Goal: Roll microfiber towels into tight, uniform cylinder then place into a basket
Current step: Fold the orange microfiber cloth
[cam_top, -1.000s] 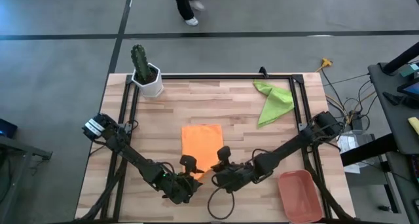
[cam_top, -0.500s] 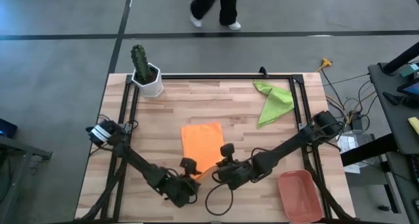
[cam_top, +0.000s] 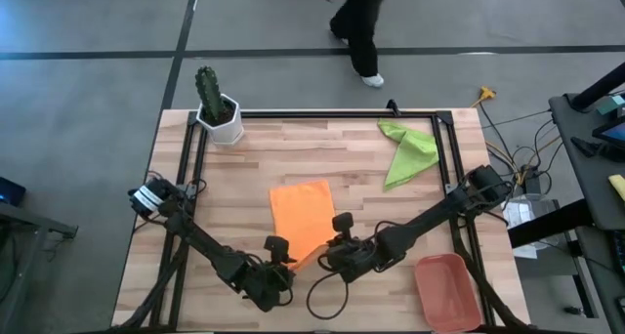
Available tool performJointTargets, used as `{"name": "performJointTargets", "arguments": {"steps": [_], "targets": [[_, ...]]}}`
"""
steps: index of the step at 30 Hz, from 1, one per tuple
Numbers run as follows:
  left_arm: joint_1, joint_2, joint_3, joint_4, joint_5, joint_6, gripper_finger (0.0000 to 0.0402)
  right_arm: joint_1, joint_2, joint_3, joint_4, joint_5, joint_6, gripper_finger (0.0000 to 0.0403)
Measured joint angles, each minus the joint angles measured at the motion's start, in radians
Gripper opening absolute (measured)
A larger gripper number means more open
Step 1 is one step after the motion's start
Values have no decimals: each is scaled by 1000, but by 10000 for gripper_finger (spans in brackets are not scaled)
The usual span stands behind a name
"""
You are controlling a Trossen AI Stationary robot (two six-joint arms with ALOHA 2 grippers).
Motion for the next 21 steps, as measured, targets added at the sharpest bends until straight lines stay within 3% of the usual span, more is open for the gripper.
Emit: {"name": "performJointTargets", "arguments": {"steps": [4,11,17,21], "targets": [[0,0,2,2,26,-25,128,0,0,0,-18,14,10,9],[0,0,-1,11,87,-54,73,29,-12,-1,-43,135,15,9],[0,2,-2,51,90,-54,79,45,-26,-3,-44,140,41,9],[2,39,-1,111,101,-52,111,48,-26,-5,-48,140,52,9]]}}
